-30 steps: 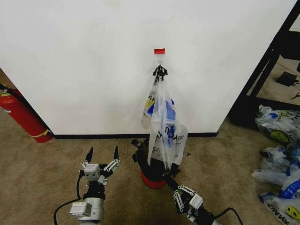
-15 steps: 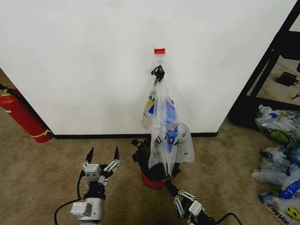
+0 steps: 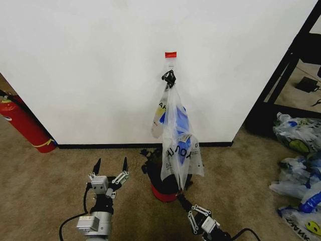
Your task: Pick up the garbage bag from the wall and place it over the trash bin.
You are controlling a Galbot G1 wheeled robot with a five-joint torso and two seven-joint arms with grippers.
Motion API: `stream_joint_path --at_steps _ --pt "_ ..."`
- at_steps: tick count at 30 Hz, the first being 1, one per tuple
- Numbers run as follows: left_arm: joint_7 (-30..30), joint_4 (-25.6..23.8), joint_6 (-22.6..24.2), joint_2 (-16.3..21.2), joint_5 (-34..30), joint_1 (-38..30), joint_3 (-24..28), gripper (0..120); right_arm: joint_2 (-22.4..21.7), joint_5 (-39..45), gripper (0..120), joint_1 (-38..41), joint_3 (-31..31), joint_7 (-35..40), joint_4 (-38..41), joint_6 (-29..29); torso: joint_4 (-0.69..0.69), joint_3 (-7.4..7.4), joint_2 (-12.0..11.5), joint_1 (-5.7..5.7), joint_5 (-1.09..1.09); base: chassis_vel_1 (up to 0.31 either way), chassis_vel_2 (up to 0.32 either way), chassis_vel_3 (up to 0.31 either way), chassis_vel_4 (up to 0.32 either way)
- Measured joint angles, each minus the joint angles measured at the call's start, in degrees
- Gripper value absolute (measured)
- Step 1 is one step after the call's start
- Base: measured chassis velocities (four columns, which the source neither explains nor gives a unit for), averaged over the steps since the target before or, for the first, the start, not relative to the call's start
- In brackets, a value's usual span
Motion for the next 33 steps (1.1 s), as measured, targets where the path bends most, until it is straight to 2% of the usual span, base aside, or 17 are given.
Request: stream_joint_path --at_steps 7,10,12,14,18,19,23,24,26,29,33 --pt "-0.04 0.13 0.23 0.02 0.08 -0.12 0.62 100 -0.40 0.04 0 1.54 0.13 3.05 0.99 -0.85 -0.02 0.00 0.00 0.00 0.00 0.000 0.000 0.000 0.000" --pt "-0.32 -0.21 1.16 1.06 0.13 -0.79 1.70 100 -0.82 4.69 0 5.07 -1.38 8.34 4.55 -5.98 0.01 0.00 0.00 0.00 0.00 0.000 0.000 0.000 0.000" --pt "-0.47 -0.56 1.62 1.46 -0.02 -1.03 2.02 100 -1.08 5.71 0 5.90 -1.73 9.19 5.31 -7.20 0.01 0.00 0.00 0.00 -0.01 0.000 0.000 0.000 0.000" --pt "-0.80 -1.63 2.85 2.61 -0.80 -1.75 2.68 100 -1.76 7.57 0 7.52 -2.31 10.57 6.56 -9.61 0.01 0.01 0.00 0.00 0.00 0.000 0.000 0.000 0.000" --pt "-1.99 -5.66 7.25 8.10 -5.83 -5.56 3.83 100 -3.60 13.32 0 11.70 -3.42 15.16 8.50 -15.64 0.02 0.00 0.00 0.00 -0.01 0.000 0.000 0.000 0.000" --pt "-1.99 -5.66 7.25 8.10 -5.83 -5.56 3.83 100 -3.60 13.32 0 11.70 -3.42 15.16 8.50 -15.64 0.02 0.00 0.00 0.00 -0.01 0.000 0.000 0.000 0.000" --pt "-3.36 -8.67 12.22 15.63 -14.18 -11.65 4.91 100 -4.39 15.67 0 13.89 -3.39 20.99 8.94 -19.90 -0.02 0.01 0.00 0.00 -0.01 0.000 0.000 0.000 0.000" --pt "-4.05 -9.43 14.33 18.60 -18.18 -14.44 5.77 100 -4.49 15.68 0 14.68 -3.18 23.57 8.73 -21.04 -0.02 0.01 0.00 0.00 -0.01 0.000 0.000 0.000 0.000" --pt "-5.49 -10.34 17.81 22.25 -23.97 -18.83 7.92 100 -4.70 15.74 0 15.60 -2.99 26.23 7.83 -22.75 -0.01 0.01 0.00 0.00 -0.01 0.000 0.000 0.000 0.000" --pt "-6.49 -10.58 20.06 23.93 -27.40 -22.05 10.08 100 -4.77 15.78 0 16.10 -2.87 27.35 7.12 -23.12 0.00 0.01 0.00 0.01 -0.01 0.000 0.000 0.000 0.000" --pt "-9.03 -10.20 26.00 26.31 -35.58 -35.34 17.98 100 -4.70 15.72 0 16.72 -2.74 28.84 6.53 -24.03 -0.02 0.01 -0.01 0.01 -0.01 0.000 0.000 0.000 0.000"
